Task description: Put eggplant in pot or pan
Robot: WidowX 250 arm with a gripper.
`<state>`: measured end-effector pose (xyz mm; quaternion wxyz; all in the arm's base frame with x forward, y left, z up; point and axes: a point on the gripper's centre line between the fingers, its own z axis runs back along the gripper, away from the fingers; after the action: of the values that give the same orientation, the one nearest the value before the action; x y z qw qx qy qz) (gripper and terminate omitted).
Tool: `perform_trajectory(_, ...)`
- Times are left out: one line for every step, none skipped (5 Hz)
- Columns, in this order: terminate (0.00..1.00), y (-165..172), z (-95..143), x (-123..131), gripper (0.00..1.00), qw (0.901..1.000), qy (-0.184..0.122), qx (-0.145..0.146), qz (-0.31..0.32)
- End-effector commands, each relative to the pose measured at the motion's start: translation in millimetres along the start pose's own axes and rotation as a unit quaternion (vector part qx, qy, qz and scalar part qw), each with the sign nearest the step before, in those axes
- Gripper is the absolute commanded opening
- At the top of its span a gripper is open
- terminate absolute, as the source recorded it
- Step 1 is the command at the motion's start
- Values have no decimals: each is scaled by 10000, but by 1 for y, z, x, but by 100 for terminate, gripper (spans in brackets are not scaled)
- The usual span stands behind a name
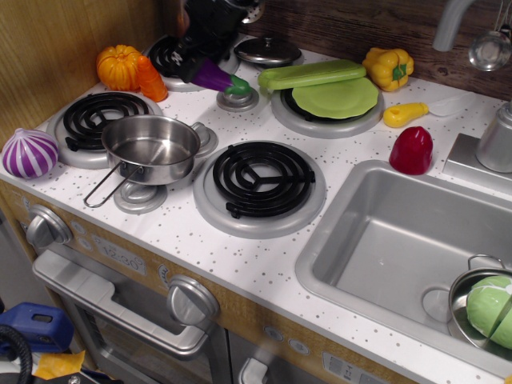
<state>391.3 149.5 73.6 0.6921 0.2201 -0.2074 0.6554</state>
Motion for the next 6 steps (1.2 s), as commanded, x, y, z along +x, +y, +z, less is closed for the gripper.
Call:
perform_trajectory(0, 27, 35, 19, 0, 9978, -382, -281, 458)
perform_trajectory(0, 46, 33, 15, 0, 9980, -259, -98, 572)
perform_trajectory(0, 65, 29, 10, 0, 9962, -417, 152, 750)
perform_trajectory(0, 78, 21, 13, 0, 9954, -456, 184, 817)
perform_trajectory(0, 85, 8, 14, 100, 9979, -193, 160, 594)
perform_trajectory(0, 85, 8, 14, 100, 9979, -193, 160, 594)
